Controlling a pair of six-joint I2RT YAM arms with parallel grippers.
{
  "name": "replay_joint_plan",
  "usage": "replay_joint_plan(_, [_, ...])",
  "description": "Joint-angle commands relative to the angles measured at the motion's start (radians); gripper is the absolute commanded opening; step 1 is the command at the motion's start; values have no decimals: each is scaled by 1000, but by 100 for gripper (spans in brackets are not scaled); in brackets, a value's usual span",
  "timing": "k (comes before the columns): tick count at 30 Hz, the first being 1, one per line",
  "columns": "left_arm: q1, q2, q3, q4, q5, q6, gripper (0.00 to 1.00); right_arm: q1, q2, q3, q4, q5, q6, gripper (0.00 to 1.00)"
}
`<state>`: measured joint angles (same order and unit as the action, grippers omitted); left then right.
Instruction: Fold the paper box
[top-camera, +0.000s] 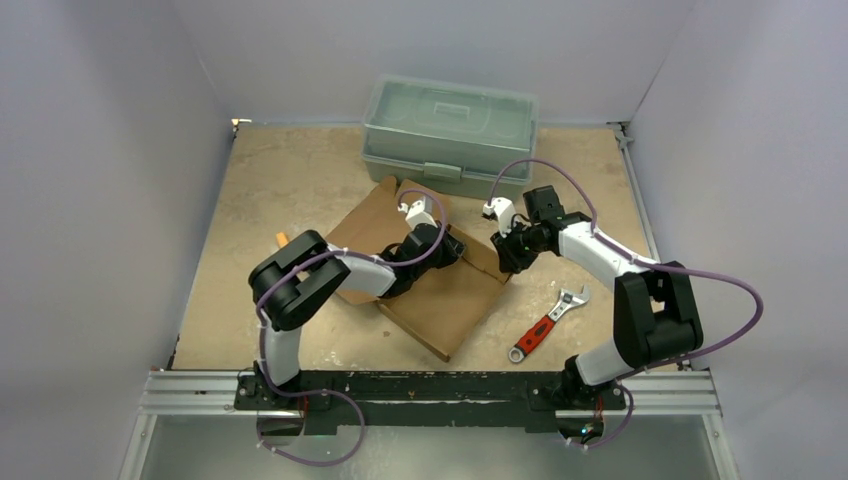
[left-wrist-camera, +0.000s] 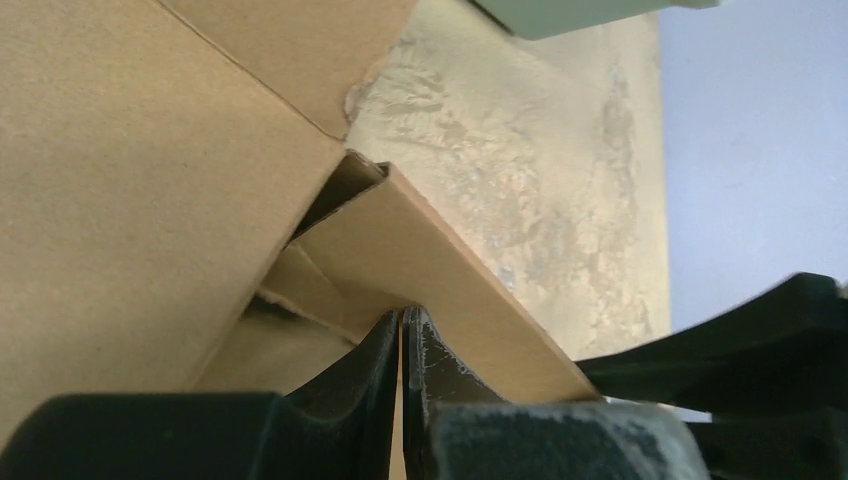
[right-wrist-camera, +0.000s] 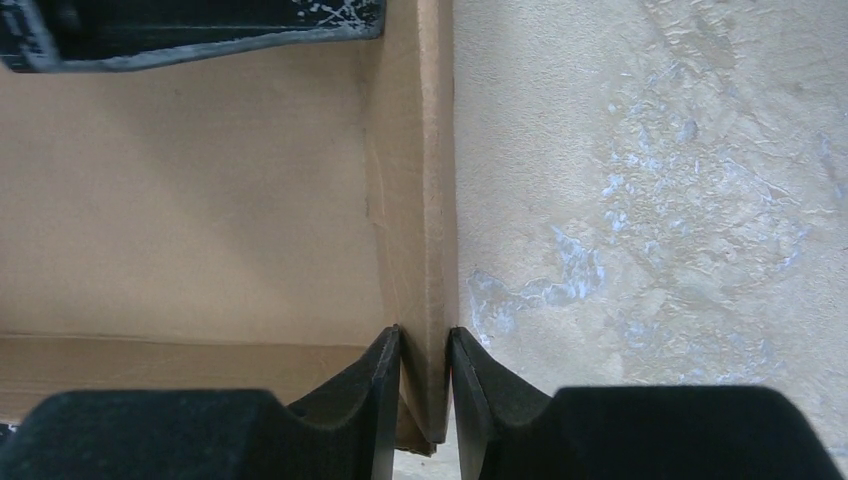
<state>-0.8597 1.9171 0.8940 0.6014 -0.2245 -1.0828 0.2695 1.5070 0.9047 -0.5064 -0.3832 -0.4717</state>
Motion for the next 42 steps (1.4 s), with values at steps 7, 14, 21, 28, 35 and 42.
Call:
replay_joint_plan(7, [31,76,105,-27,36,51,2,29,-6,3,9,-39,-17,26])
replay_joint_plan(14, [46,88,110,58,135,63,4,43,17,8,26,-18,-2,9])
replay_joint_plan(21, [79,59,57,161,216,28,8,43,-4,-1,67,39,44,0])
replay_joint_plan(28, [81,-58,-57,264,188,-41,36,43,-31,-10,94,67,58,0])
replay_joint_plan(35, [80,-70,24,93,115,-52,65,43,-31,-11,90,58,53,0])
replay_joint_plan(42, [74,-65,153,-225,67,-46,91,43,-34,-9,90,52,53,0])
